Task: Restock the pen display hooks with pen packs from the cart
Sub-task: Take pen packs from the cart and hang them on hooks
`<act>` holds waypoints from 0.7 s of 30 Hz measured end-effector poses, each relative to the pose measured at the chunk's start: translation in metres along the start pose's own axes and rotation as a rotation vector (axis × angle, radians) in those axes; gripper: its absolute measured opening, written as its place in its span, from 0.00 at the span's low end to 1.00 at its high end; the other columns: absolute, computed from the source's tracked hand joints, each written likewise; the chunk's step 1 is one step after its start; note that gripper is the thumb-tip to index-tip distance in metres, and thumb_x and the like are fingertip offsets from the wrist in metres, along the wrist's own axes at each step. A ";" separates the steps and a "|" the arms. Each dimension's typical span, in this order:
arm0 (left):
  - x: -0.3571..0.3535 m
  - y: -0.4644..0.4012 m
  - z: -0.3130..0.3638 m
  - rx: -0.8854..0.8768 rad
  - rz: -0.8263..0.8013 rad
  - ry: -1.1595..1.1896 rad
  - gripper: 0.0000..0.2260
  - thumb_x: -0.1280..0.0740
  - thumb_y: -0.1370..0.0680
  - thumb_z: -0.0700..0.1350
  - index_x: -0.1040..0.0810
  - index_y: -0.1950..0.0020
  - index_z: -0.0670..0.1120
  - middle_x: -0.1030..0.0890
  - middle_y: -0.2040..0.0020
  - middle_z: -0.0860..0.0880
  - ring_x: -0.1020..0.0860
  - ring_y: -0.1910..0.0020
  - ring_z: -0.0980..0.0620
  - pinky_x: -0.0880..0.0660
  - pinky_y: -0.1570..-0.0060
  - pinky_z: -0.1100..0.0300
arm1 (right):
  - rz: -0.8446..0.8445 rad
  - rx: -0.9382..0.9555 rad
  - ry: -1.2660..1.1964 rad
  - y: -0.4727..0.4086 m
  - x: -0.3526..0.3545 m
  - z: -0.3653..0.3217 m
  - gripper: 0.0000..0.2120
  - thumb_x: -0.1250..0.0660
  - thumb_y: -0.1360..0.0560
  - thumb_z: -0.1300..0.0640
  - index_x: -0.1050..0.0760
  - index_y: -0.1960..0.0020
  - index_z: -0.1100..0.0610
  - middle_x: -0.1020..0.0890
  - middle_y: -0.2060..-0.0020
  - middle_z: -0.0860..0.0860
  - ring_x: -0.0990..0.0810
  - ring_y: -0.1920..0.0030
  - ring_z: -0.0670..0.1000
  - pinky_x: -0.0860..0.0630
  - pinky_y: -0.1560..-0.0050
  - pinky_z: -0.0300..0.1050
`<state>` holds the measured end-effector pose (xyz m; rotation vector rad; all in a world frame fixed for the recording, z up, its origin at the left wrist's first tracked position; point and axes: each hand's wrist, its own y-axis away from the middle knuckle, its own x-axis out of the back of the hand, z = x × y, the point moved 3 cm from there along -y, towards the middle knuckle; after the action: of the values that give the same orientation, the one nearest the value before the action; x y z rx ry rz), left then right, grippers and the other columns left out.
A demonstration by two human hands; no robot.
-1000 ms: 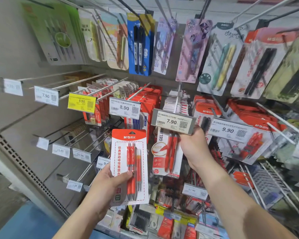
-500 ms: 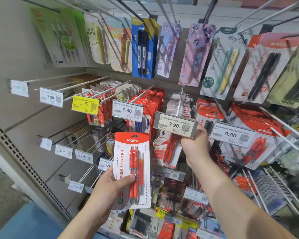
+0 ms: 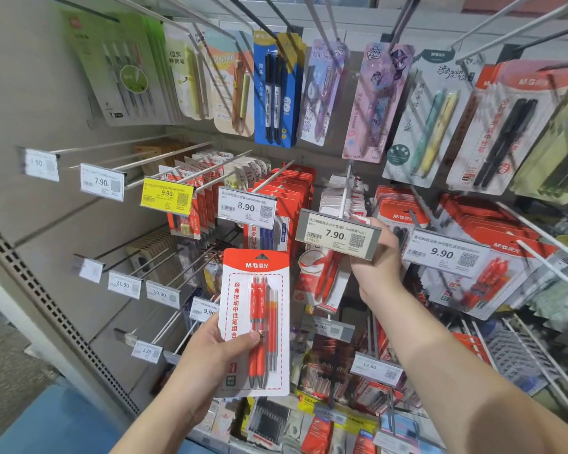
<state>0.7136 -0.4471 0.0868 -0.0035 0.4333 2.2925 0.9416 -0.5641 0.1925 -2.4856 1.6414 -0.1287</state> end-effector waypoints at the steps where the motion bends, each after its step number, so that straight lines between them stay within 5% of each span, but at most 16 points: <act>1: 0.000 0.001 0.000 0.001 -0.005 0.001 0.14 0.28 0.23 0.35 0.20 0.39 0.47 0.12 0.47 0.45 0.13 0.51 0.45 0.23 0.46 0.47 | 0.014 -0.040 -0.051 -0.003 0.000 0.000 0.07 0.38 0.19 0.72 0.23 0.49 0.65 0.21 0.63 0.51 0.23 0.72 0.35 0.28 0.72 0.30; 5: -0.001 0.002 0.001 -0.001 -0.044 -0.014 0.15 0.27 0.23 0.36 0.20 0.38 0.47 0.13 0.45 0.46 0.14 0.49 0.44 0.23 0.43 0.45 | 0.030 -0.125 -0.187 -0.012 0.000 0.000 0.09 0.40 0.18 0.71 0.24 0.42 0.64 0.25 0.61 0.56 0.24 0.73 0.38 0.27 0.73 0.32; 8: -0.003 0.001 0.001 -0.002 -0.076 0.003 0.17 0.26 0.26 0.37 0.20 0.37 0.46 0.13 0.45 0.45 0.14 0.49 0.43 0.23 0.45 0.46 | -0.036 -0.049 0.017 -0.010 0.006 0.003 0.06 0.37 0.19 0.72 0.24 0.45 0.67 0.20 0.59 0.53 0.21 0.68 0.37 0.25 0.69 0.32; 12: -0.010 0.000 -0.001 -0.004 -0.149 0.015 0.22 0.25 0.30 0.39 0.21 0.36 0.44 0.13 0.45 0.43 0.14 0.48 0.42 0.21 0.47 0.48 | -0.070 0.010 0.193 -0.003 0.018 0.011 0.10 0.34 0.21 0.71 0.23 0.45 0.57 0.17 0.52 0.50 0.18 0.56 0.42 0.22 0.58 0.33; 16: -0.022 -0.003 -0.005 -0.005 -0.216 0.004 0.21 0.26 0.29 0.37 0.21 0.36 0.42 0.13 0.45 0.42 0.14 0.48 0.43 0.19 0.49 0.53 | 0.073 -0.048 0.249 0.004 0.032 0.018 0.08 0.33 0.19 0.59 0.22 0.48 0.47 0.16 0.50 0.51 0.18 0.47 0.51 0.22 0.38 0.53; 19: -0.034 -0.007 -0.011 0.010 -0.269 -0.009 0.21 0.26 0.28 0.36 0.21 0.36 0.42 0.13 0.44 0.43 0.14 0.46 0.42 0.19 0.48 0.53 | 0.141 -0.174 0.214 0.015 0.048 0.021 0.07 0.38 0.16 0.57 0.21 0.46 0.51 0.18 0.47 0.57 0.20 0.49 0.59 0.24 0.38 0.62; 21: -0.045 -0.009 -0.013 0.027 -0.310 -0.021 0.21 0.26 0.27 0.35 0.21 0.35 0.42 0.13 0.44 0.42 0.14 0.45 0.42 0.18 0.48 0.54 | 0.121 -0.200 0.176 0.024 0.057 0.026 0.07 0.39 0.15 0.54 0.22 0.44 0.48 0.19 0.48 0.51 0.19 0.53 0.52 0.20 0.43 0.57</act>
<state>0.7489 -0.4774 0.0785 -0.0308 0.4212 1.9805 0.9469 -0.6234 0.1621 -2.5738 1.9597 -0.1808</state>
